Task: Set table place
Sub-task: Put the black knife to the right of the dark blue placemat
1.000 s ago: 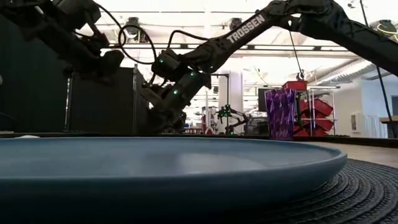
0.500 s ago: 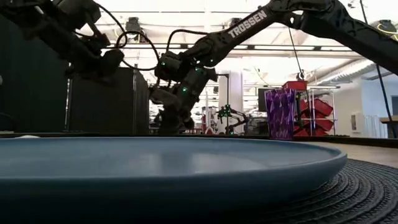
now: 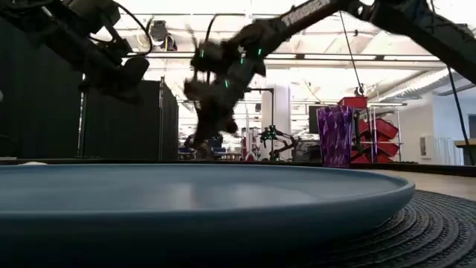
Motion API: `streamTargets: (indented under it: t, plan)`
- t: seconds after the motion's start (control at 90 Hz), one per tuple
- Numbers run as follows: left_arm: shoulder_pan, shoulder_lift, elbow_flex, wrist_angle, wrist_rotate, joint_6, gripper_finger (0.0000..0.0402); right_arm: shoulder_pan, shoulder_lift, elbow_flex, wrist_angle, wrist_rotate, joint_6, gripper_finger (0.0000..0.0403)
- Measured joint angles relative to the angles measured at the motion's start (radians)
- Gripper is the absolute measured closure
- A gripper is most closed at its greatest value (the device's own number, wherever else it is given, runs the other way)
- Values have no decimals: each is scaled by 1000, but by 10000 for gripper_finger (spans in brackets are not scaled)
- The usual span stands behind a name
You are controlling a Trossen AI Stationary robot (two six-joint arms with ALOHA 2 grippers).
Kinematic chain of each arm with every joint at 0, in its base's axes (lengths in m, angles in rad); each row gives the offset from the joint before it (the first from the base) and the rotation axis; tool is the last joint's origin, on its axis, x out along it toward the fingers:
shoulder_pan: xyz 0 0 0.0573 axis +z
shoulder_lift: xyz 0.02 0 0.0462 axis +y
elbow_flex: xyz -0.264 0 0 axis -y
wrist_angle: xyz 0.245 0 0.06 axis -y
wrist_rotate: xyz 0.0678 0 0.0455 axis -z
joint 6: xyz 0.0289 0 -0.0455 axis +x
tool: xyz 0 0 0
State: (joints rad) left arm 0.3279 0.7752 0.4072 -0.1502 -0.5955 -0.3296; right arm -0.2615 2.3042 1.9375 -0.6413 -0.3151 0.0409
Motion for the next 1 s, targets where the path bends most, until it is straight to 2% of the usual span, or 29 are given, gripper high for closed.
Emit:
streamTargets:
  t: [0.189, 0.311, 0.511, 0.644, 1.0]
  plan:
    - [0, -13, 0, 18, 38, 2, 330, 1, 26, -4, 144, 1, -33, 375]
    - [-1, -23, 0, 14, 45, 2, 330, 3, 59, -1, 180, 0, -46, 397]
    - [-1, -24, 0, 14, 45, 3, 330, 2, 99, 1, 241, 28, -69, 402]
    - [-1, -24, 0, 14, 45, 3, 330, -3, 116, -1, 238, 99, -87, 403]
    - [-1, -24, 0, 14, 45, 4, 330, -33, 120, 0, 105, 108, -83, 403]
